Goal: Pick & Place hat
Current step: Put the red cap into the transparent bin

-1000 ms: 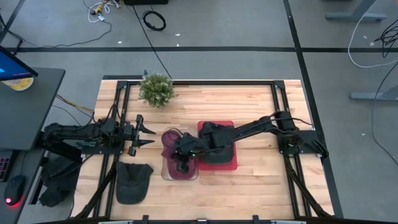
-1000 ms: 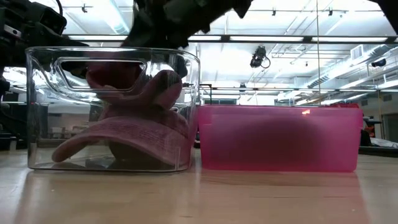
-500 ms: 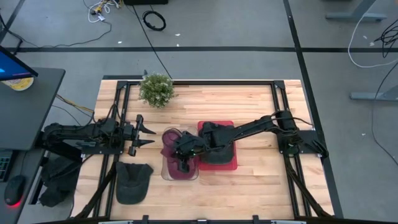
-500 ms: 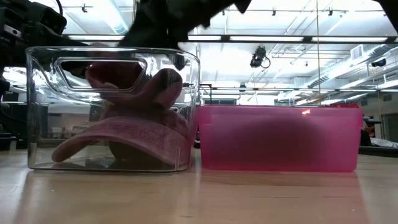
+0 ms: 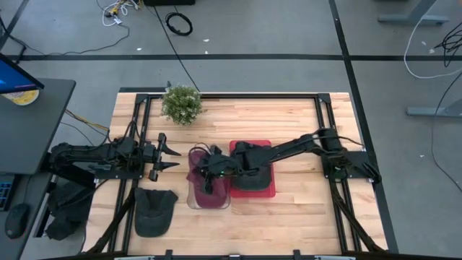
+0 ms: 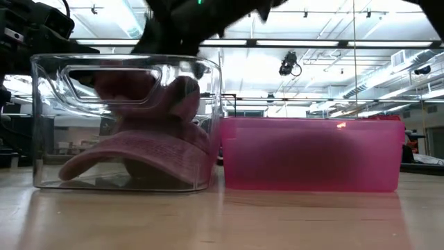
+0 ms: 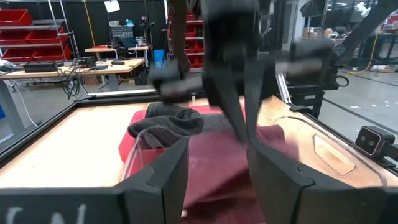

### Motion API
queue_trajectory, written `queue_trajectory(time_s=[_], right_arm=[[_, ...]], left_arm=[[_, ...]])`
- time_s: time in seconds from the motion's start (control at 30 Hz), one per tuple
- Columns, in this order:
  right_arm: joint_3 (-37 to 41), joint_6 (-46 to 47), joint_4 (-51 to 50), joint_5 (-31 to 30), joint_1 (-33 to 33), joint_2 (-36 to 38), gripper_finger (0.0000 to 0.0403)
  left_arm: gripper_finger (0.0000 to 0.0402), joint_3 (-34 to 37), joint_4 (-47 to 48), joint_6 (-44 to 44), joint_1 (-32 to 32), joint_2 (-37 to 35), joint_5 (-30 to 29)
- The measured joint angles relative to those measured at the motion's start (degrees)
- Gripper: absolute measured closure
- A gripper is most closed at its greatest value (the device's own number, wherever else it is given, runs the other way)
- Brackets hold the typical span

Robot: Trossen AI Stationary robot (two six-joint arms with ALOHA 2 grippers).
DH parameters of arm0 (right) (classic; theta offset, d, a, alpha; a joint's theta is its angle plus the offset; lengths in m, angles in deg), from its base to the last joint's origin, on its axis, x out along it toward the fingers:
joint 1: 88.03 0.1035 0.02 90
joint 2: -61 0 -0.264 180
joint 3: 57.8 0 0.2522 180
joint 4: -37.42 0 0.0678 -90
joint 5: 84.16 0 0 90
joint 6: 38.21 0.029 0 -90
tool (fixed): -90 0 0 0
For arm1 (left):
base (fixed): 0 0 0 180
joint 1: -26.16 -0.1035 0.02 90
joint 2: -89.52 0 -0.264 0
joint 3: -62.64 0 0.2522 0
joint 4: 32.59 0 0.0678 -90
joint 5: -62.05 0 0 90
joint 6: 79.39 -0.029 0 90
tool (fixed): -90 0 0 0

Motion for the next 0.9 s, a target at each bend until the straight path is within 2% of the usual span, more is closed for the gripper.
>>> queue_trajectory(time_s=[0.13, 0.2, 0.53, 0.67, 0.9], right_arm=[[0.00, 4.08, -1.24, 14.01, -1.74, -3.96, 0.0403], [0.02, 5.87, -3.63, 18.09, -2.22, -5.85, 0.0403], [-0.35, 11.16, -8.77, 22.69, -3.55, -9.87, 0.0403], [-0.14, 10.37, -10.59, 22.90, -3.40, -9.17, 0.0403], [0.39, 7.66, -7.86, 22.56, -3.21, -6.07, 0.0403]], left_arm=[[0.0234, 0.01, 0.00, 0.00, -0.02, -0.02, -0.01], [0.0234, 0.00, 0.00, 0.00, -0.01, -0.02, -0.02], [0.0234, -0.01, 0.00, 0.00, -0.02, -0.02, -0.01], [0.0234, -0.01, 0.00, 0.00, -0.02, -0.02, -0.01], [0.0234, -0.01, 0.00, 0.02, -0.02, -0.02, -0.01]])
